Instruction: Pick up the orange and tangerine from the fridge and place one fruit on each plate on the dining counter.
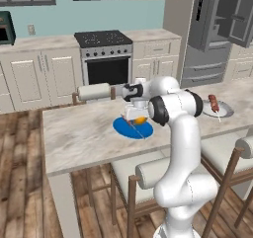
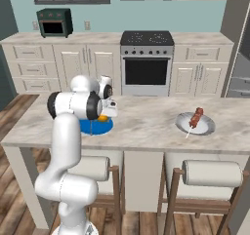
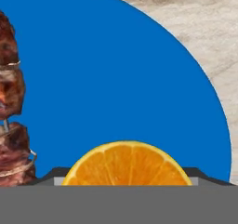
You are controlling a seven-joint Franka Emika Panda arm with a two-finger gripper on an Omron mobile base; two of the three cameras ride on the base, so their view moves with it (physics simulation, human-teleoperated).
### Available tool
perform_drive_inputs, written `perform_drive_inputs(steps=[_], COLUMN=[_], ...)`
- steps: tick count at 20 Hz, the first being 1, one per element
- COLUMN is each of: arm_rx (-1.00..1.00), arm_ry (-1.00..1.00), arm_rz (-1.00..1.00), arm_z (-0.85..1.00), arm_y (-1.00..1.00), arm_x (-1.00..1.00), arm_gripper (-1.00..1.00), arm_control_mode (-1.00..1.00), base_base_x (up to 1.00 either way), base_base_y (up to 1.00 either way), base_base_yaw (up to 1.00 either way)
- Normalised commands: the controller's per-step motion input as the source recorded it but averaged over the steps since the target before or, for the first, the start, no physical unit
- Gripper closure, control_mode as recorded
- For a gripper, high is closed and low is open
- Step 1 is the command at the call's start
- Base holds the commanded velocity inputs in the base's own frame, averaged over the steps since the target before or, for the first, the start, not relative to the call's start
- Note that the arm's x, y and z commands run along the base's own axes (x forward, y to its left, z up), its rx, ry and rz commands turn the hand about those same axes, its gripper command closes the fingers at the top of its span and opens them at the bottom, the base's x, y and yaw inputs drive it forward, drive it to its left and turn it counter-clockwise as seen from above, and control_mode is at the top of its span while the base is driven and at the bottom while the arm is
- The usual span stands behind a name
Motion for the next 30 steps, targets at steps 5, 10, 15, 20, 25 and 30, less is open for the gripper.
perform_drive_inputs(steps=[5,10,15,20,25,30], arm_rx=[-0.04,-0.04,-0.01,0.00,0.01,0.00], arm_ry=[0.00,0.00,-0.04,-0.01,-0.03,-0.11], arm_rz=[0.00,0.00,0.00,0.00,-0.01,-0.04], arm_z=[-0.23,-0.21,-0.05,0.06,0.57,0.81], arm_y=[0.15,0.20,0.16,0.02,-0.14,-0.29], arm_x=[-0.25,-0.13,-0.44,-0.36,-0.28,-0.48], arm_gripper=[1.00,-1.00,-1.00,-1.00,-1.00,-1.00], arm_control_mode=[-1.00,-1.00,-1.00,-1.00,-1.00,-1.00], base_base_x=[0.00,0.00,0.00,0.00,0.00,0.00], base_base_y=[0.00,0.00,0.00,0.00,0.00,0.00], base_base_yaw=[0.00,0.00,0.00,0.00,0.00,0.00])
